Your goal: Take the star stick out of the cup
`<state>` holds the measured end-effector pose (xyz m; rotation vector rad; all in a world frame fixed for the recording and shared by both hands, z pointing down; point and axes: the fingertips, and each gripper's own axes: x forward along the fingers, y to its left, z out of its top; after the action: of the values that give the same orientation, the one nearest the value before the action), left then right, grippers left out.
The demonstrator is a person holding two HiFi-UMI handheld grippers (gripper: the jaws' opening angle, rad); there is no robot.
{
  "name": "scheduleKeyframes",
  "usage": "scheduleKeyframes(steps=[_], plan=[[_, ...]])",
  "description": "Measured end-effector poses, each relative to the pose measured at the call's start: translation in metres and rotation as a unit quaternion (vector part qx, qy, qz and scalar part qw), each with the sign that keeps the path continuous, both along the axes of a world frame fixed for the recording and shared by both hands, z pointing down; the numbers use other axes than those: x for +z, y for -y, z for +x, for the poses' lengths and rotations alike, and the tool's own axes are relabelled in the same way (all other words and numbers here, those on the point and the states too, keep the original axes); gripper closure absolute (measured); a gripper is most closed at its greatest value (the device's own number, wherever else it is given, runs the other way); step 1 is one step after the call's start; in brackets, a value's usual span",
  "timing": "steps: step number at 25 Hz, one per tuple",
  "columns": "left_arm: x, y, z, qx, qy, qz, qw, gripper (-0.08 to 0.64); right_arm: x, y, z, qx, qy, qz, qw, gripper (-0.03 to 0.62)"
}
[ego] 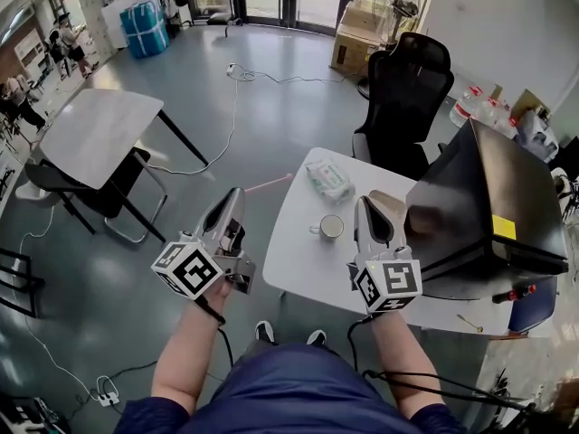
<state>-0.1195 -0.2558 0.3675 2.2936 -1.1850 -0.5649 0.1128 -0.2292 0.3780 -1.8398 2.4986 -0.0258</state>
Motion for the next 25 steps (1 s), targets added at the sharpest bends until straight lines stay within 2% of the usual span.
scheduleKeyframes(steps=[16, 25], plan=[[0.003, -0.010, -0.028, -0.016, -0.004, -0.004, 0.9999, 0.551, 0.000, 0.002, -0.032, -0.033, -0.001, 0.009, 0.999, 0.586], [0.010, -0.009, -0.026, -0.011, -0.007, -0.011, 0.9999, 0.551, 0.004, 0.002, -0.034, -0.039, -0.005, 0.007, 0.999, 0.586]])
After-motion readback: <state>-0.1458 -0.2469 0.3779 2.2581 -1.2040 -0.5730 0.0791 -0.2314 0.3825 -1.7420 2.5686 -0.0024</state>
